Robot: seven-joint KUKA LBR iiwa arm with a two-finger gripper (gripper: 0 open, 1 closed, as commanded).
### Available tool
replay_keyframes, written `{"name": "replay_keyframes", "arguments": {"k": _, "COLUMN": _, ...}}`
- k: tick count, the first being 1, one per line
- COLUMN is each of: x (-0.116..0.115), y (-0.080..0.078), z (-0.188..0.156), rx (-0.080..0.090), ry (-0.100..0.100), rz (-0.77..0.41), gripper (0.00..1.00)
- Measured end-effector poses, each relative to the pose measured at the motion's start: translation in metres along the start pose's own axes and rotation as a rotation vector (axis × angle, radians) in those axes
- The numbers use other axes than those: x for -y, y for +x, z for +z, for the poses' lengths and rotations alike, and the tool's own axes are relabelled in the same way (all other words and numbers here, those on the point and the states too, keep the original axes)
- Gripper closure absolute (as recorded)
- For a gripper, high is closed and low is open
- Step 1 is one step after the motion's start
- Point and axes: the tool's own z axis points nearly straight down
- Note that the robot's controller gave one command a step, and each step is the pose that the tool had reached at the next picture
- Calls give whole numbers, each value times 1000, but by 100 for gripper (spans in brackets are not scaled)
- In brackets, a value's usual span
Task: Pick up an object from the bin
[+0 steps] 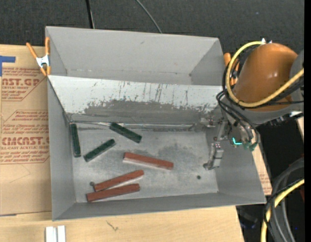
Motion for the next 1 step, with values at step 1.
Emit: {"name": "replay_keyframes", "arguments": {"k": 1, "x": 0, "y": -2, "z": -4, "rx": 8, "ry": 1, "rz": -1, "gripper": 0}}
